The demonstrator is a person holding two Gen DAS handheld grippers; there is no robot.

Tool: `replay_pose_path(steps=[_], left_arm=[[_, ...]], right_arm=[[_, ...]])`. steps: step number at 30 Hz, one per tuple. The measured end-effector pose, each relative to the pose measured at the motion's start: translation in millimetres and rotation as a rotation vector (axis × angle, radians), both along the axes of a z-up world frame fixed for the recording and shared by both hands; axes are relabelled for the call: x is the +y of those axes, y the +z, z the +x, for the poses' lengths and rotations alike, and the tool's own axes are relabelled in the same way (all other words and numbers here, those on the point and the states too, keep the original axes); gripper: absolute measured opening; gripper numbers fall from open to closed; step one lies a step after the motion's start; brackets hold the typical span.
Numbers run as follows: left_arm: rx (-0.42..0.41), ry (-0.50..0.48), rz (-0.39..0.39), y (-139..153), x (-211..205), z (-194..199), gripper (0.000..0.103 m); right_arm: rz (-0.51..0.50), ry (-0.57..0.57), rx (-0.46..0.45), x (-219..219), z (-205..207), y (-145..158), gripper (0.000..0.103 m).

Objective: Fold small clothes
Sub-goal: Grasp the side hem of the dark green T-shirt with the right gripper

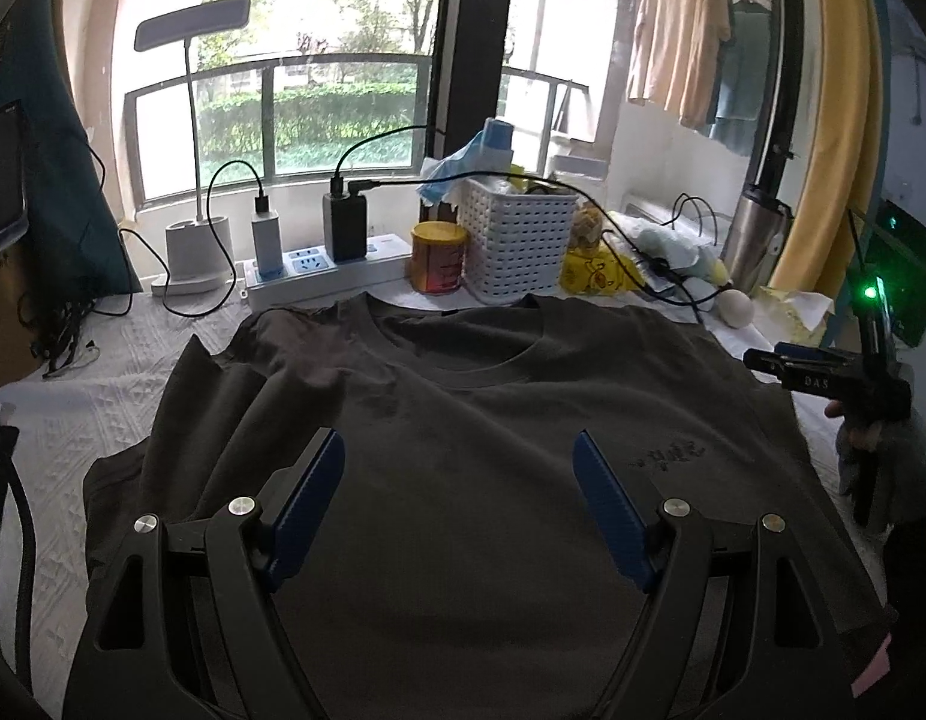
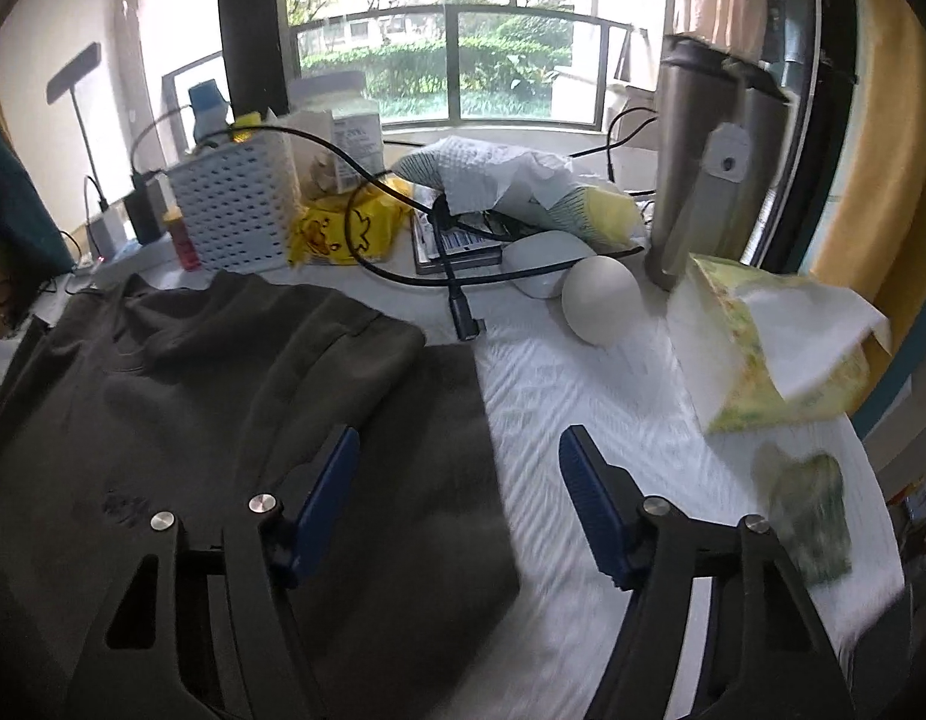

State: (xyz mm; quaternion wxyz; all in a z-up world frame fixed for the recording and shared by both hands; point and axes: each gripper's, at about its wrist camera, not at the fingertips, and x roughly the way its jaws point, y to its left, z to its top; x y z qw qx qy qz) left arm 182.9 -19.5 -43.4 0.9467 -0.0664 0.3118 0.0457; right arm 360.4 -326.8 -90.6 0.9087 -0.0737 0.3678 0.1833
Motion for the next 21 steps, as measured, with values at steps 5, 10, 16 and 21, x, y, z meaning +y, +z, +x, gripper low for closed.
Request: replay_pose_path(steps=[5,10,16,21], left_arm=[[0.009,0.016,-0.006,-2,10,8,0.082],[0.014,0.022,-0.025,-6,17,12,0.082],[0.001,0.003,-0.049,-5,21,9,0.082],[-0.035,0.001,-0.061,3,28,1,0.082]], right_arm=[[-0.021,0.028,0.079,7,25,-13,0.061],[-0.051,0.058,0.088,19,18,-20,0.032],[-0.052,0.045,0.079,15,9,-17,0.008],[-0.043,-0.052,0.031,-5,2,4,0.007]])
